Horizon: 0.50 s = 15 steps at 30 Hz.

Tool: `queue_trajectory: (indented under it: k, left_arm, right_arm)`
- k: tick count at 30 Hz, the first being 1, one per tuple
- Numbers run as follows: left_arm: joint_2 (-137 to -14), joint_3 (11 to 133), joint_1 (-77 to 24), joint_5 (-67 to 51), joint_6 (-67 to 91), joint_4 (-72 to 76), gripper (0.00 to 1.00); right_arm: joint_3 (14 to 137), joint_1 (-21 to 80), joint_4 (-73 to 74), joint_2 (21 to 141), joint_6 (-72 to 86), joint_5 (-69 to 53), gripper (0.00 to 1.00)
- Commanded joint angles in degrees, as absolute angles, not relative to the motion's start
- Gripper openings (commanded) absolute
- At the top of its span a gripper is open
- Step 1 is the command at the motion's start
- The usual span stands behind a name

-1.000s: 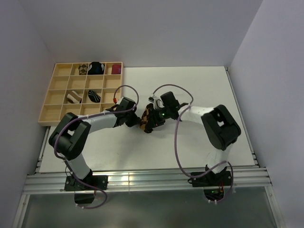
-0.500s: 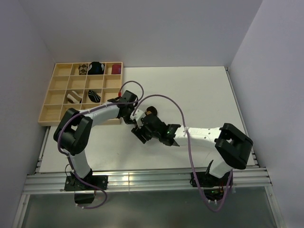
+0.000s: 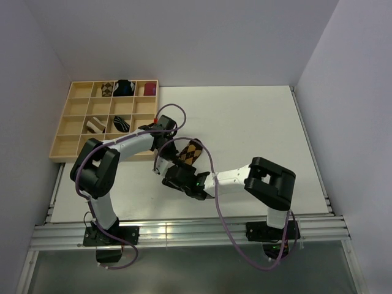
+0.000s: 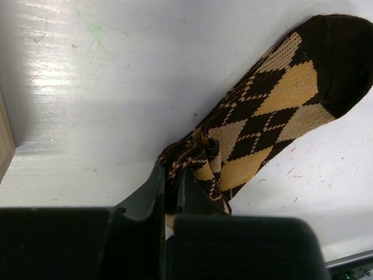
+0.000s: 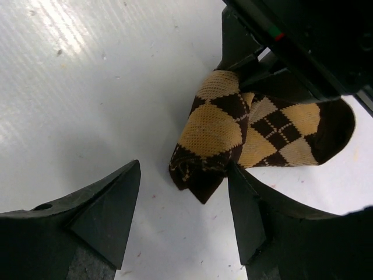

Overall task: Roll the socks
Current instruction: Roll the sock at the center of the board.

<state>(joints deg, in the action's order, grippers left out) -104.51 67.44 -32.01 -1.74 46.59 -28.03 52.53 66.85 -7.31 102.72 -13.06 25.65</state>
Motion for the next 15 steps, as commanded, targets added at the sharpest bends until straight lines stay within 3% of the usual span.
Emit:
queue_trajectory:
  k: [1,5,8,9,15]
  left_arm:
    - [-107.1,67.0,-32.1,-1.7,44.3,-32.9,0.0]
    - [-107.1,67.1,-32.0,-1.7,44.1,-33.0,0.0]
    - [-107.1,67.2,-32.1,-1.8,44.0,-33.0,0.0]
    - [-107.1,67.2,-32.0,-1.8,43.9,-33.0,0.0]
    - [-105.3,65.0,-32.0,-2.4,44.3,-30.2,0.02]
  right_arm:
    - [55.3,67.4,-12.0,104.6,-16.1,31.2,0.67]
    - [55.5,67.7,-13.6,106.6,-16.9,32.8,0.6]
    - [55.4,67.6,-14.6,107.6,-17.3,33.2,0.47]
    - [55.1,67.6,-15.2,107.3,-17.2,33.0,0.35]
    - [53.3,65.4,-14.6,104.1,-10.8,24.7,0.0]
